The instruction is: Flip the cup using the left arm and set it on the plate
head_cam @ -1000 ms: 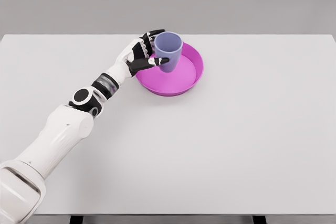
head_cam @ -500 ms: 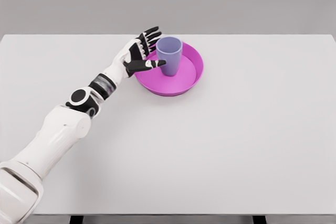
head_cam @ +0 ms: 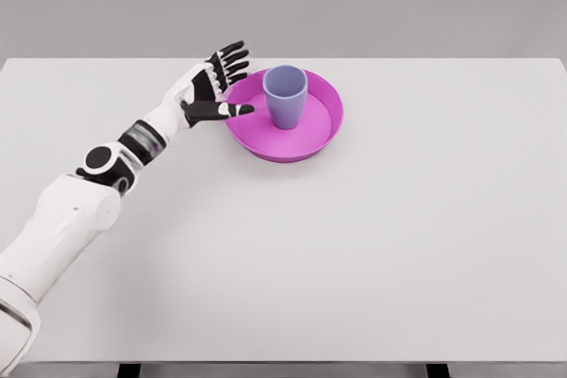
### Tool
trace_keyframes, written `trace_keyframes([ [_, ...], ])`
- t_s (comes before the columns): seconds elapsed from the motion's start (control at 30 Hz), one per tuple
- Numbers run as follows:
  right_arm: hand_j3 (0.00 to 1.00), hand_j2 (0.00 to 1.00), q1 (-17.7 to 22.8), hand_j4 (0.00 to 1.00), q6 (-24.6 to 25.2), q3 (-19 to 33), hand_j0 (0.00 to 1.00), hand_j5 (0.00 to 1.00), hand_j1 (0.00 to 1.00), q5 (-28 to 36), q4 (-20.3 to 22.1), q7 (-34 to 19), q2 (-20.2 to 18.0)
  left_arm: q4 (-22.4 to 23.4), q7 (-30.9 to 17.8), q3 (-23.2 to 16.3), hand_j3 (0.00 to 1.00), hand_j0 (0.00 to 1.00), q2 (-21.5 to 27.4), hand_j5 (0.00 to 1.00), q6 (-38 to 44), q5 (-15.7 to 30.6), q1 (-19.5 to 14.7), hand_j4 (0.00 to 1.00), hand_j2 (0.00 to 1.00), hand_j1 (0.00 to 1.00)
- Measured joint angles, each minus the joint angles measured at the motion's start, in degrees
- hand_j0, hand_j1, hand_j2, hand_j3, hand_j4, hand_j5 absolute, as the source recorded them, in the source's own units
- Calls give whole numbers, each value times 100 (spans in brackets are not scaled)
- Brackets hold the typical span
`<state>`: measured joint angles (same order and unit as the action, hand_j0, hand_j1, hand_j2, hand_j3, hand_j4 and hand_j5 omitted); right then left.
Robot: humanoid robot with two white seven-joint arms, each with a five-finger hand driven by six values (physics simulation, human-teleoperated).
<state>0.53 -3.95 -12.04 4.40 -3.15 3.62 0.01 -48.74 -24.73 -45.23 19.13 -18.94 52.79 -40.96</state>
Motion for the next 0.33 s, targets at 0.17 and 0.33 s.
trace_keyframes([
  [0.17,100,100,0,100,0,0,100,100,100,1,1,0,0,-1582,-830,28,100,100,1824,100,-121,16,589,100,100,100],
  [0.33,100,100,9,100,0,0,100,100,100,1,0,1,0,-2458,-990,63,100,100,3276,100,-622,32,896,100,100,100],
])
